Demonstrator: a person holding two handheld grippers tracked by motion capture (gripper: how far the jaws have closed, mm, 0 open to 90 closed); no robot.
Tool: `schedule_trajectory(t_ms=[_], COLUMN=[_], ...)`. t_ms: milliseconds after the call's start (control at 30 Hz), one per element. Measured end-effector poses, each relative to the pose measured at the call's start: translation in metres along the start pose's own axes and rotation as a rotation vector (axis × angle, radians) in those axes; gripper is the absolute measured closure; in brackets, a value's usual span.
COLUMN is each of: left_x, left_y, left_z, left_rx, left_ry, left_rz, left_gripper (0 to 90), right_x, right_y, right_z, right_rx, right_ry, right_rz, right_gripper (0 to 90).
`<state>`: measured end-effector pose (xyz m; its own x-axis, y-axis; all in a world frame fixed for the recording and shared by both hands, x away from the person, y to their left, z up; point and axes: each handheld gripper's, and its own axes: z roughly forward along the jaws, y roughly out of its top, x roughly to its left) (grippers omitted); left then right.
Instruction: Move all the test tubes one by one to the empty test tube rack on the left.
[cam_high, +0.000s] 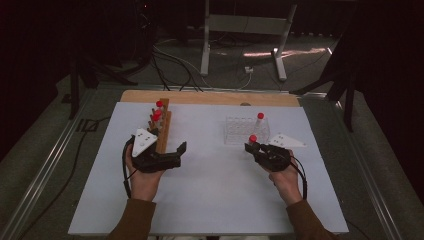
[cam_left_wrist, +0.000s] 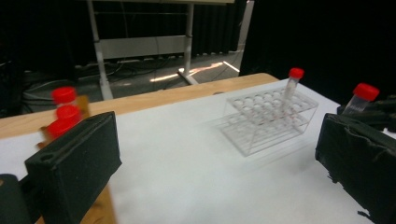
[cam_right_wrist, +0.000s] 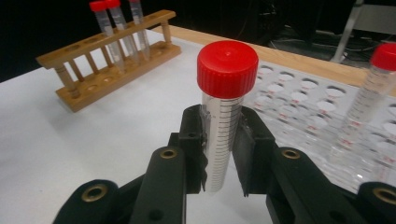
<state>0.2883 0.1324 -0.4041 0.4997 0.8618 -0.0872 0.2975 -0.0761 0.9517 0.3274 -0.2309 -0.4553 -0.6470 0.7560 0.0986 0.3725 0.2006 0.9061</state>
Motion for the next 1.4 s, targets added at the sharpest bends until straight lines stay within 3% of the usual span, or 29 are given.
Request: schedule_trajectory(t_ms=[633,967,1100,1200,1300,1400], left_x=[-0.044,-0.063,-0.071,-0.076,-0.080,-0.083], left_y=[0.009,0.008,0.007,0.006,0.004,0.001], left_z=[0.043,0.060,0.070,0.076,0.083,0.090], left_rx=[0.049,0.082,0.118,0.135,0.158,0.175], left_ry=[-0.088,-0.193,-0.216,-0.225,-0.261,-0.286], left_rz=[0.041,0.044,0.070,0.078,0.087,0.093], left_gripper=[0.8,5.7,8.0,12.9,20.2,32.0], right_x=[0.022,0.032,0.035,0.035,0.035,0.036], right_y=[0.000,0.000,0.000,0.000,-0.001,-0.001], right_z=[0.014,0.021,0.022,0.023,0.023,0.024], right_rx=[0.038,0.052,0.059,0.064,0.070,0.076], right_ry=[0.049,0.080,0.090,0.095,0.099,0.104], right_rz=[-0.034,-0.042,-0.044,-0.049,-0.051,-0.051], right_gripper=[74.6,74.6,74.6,74.6,74.6,74.6])
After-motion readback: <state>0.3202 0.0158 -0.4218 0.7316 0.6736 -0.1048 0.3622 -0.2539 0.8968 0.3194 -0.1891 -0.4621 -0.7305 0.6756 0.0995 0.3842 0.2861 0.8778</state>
